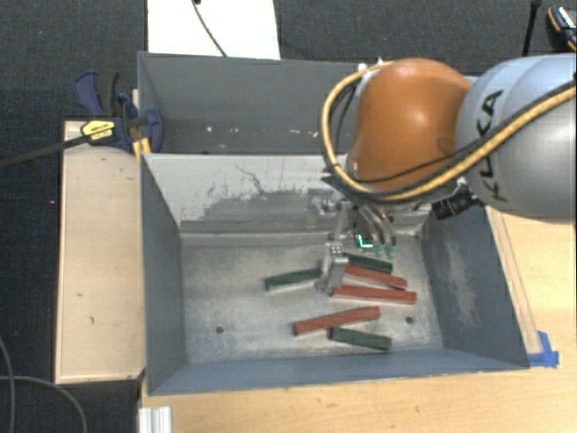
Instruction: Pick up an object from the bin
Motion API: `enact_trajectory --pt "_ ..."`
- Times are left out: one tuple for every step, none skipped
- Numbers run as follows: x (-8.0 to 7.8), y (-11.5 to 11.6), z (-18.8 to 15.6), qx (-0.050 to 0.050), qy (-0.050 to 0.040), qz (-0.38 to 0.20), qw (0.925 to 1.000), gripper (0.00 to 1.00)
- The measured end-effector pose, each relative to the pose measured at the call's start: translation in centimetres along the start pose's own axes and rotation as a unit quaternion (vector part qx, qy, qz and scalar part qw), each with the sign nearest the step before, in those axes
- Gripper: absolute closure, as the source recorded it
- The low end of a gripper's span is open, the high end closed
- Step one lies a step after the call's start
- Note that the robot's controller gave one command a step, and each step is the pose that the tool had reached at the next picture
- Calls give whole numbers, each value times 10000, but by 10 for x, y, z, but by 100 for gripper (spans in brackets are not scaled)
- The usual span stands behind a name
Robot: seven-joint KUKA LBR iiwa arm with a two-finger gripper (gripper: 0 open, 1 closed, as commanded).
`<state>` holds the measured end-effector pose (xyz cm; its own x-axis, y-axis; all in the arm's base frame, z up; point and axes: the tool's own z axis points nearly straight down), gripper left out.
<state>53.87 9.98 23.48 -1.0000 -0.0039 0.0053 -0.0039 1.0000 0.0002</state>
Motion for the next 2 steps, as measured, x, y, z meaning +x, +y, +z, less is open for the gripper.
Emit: enact_trajectory --pt "-2 -1 -4 -5 -39 17 10000 0" --pt "-10 -39 73 -7 -62 32 10000 0"
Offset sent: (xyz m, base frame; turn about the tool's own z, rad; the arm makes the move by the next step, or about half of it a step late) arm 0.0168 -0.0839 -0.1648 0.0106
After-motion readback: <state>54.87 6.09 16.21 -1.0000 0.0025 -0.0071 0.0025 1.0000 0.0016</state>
